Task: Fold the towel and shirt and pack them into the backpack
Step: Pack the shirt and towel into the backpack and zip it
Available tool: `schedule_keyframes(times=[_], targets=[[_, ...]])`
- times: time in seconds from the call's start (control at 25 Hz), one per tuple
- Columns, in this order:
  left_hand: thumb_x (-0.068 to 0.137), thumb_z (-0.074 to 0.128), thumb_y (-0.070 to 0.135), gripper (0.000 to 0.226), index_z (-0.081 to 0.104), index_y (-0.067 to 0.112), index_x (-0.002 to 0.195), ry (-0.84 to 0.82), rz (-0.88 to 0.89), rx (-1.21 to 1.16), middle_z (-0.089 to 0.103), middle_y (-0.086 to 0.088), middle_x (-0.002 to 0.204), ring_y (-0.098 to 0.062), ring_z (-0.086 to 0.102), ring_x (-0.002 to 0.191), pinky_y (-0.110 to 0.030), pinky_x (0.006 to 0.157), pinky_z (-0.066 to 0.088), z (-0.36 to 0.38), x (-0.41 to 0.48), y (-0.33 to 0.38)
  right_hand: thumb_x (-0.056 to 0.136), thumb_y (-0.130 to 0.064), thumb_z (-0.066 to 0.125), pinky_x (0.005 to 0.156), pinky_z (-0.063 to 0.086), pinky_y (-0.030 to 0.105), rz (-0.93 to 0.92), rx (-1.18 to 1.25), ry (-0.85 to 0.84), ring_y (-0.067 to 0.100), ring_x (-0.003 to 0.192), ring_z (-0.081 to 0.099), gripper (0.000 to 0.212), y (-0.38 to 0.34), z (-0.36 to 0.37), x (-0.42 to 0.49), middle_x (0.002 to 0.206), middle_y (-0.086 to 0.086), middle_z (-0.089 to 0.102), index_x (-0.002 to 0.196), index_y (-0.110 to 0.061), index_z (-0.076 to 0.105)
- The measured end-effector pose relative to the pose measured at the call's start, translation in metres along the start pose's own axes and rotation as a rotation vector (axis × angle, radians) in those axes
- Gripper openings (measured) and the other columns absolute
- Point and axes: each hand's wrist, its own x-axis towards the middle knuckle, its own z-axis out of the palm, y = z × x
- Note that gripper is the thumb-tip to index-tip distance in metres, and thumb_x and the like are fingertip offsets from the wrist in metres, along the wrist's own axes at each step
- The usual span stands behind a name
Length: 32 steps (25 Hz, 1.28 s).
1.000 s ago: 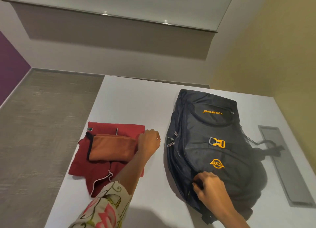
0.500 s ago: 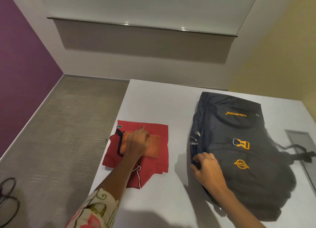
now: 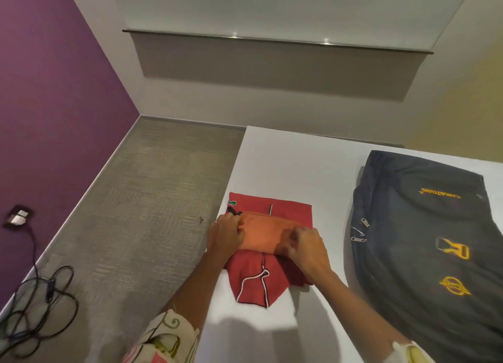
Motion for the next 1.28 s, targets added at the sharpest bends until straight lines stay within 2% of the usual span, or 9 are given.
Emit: schedule_keyframes(times=[0.2, 0.36, 0.52, 0.68, 0.84, 0.92, 1.04, 1.16, 1.28], targets=[[0.086, 0.062, 0.039, 0.024, 0.063, 0.018, 0.098, -0.02, -0.028, -0.003, 0.064, 0.001, 0.101, -0.019, 0.06, 0.098, -0.033, 0.085, 0.044, 0.001, 0.006, -0.008, 0.081, -0.033, 0.064, 0.08, 0.048, 0.034, -0.016, -0.014, -0.022, 0.029, 0.104, 0.056, 0.024, -0.014, 0.021, 0.013, 0.106, 0.005, 0.068, 0.092, -0.012, 0.069], [0.075, 0.069, 0.062, 0.076, 0.048, 0.009, 0.125, -0.077, -0.264, -0.045, 0.053, -0.007, 0.125, -0.025, 0.049, 0.12, -0.038, 0.099, 0.042, 0.003, 0.009, -0.005, 0.087, -0.041, 0.063, 0.092, 0.044, 0.039, 0.135, -0.055, -0.003, 0.028, 0.115, 0.045, 0.038, -0.011, 0.025, 0.02, 0.123, 0.009, 0.057, 0.115, -0.016, 0.063], [0.07, 0.071, 0.066, 0.105, 0.03, 0.003, 0.143, -0.204, -0.451, -0.179, 0.035, -0.015, 0.148, -0.032, 0.034, 0.137, -0.043, 0.11, 0.031, 0.011, 0.013, -0.007, 0.079, -0.048, 0.074, 0.1, 0.039, 0.048, 0.449, 0.112, 0.021, 0.036, 0.128, 0.034, 0.077, 0.001, 0.029, 0.028, 0.139, 0.017, 0.039, 0.137, -0.012, 0.039], [0.064, 0.076, 0.066, 0.116, 0.024, 0.003, 0.147, -0.291, -0.544, -0.236, 0.032, -0.016, 0.15, -0.032, 0.033, 0.139, -0.045, 0.111, 0.03, 0.022, 0.021, -0.011, 0.071, -0.049, 0.081, 0.107, 0.034, 0.052, 0.683, 0.338, -0.096, 0.04, 0.136, 0.031, 0.109, 0.015, 0.037, 0.038, 0.148, 0.02, 0.032, 0.151, -0.011, 0.018], [0.057, 0.086, 0.058, 0.13, 0.014, -0.001, 0.148, -0.392, -0.668, -0.406, 0.035, -0.019, 0.15, -0.035, 0.037, 0.137, -0.049, 0.112, 0.033, 0.03, 0.034, -0.018, 0.069, -0.042, 0.084, 0.102, 0.045, 0.048, 0.766, 0.562, -0.14, 0.037, 0.121, 0.051, 0.094, 0.024, 0.049, 0.043, 0.134, 0.016, 0.051, 0.139, -0.007, 0.032], [0.055, 0.09, 0.047, 0.131, 0.013, -0.005, 0.147, -0.438, -0.723, -0.54, 0.041, -0.021, 0.146, -0.036, 0.043, 0.133, -0.049, 0.109, 0.037, 0.031, 0.04, -0.019, 0.064, -0.04, 0.086, 0.092, 0.052, 0.044, 0.787, 0.652, -0.174, 0.033, 0.108, 0.059, 0.083, 0.027, 0.051, 0.045, 0.116, 0.01, 0.058, 0.125, -0.006, 0.042], [0.042, 0.09, 0.038, 0.117, 0.04, -0.006, 0.137, -0.493, -0.716, -0.711, 0.056, -0.018, 0.129, -0.031, 0.057, 0.115, -0.041, 0.098, 0.049, 0.026, 0.044, -0.016, 0.041, -0.046, 0.084, 0.08, 0.059, 0.041, 0.779, 0.73, -0.198, 0.027, 0.09, 0.067, 0.082, 0.039, 0.057, 0.052, 0.099, 0.006, 0.07, 0.109, -0.006, 0.06], [0.058, 0.089, 0.019, 0.084, 0.051, -0.006, 0.129, -0.522, -0.735, -0.896, 0.061, -0.015, 0.115, -0.026, 0.061, 0.098, -0.031, 0.079, 0.052, 0.022, 0.043, -0.011, 0.054, -0.031, 0.083, 0.081, 0.059, 0.043, 0.758, 0.794, -0.21, 0.027, 0.085, 0.069, 0.054, 0.037, 0.05, 0.05, 0.093, 0.008, 0.073, 0.1, -0.009, 0.066], [0.069, 0.084, 0.012, 0.059, 0.058, -0.003, 0.12, -0.57, -0.757, -0.966, 0.065, -0.011, 0.101, -0.021, 0.062, 0.083, -0.027, 0.061, 0.05, 0.013, 0.036, -0.01, 0.064, -0.026, 0.08, 0.082, 0.058, 0.042, 0.714, 0.798, -0.178, 0.026, 0.086, 0.068, 0.042, 0.032, 0.041, 0.043, 0.094, 0.006, 0.072, 0.1, -0.011, 0.065]])
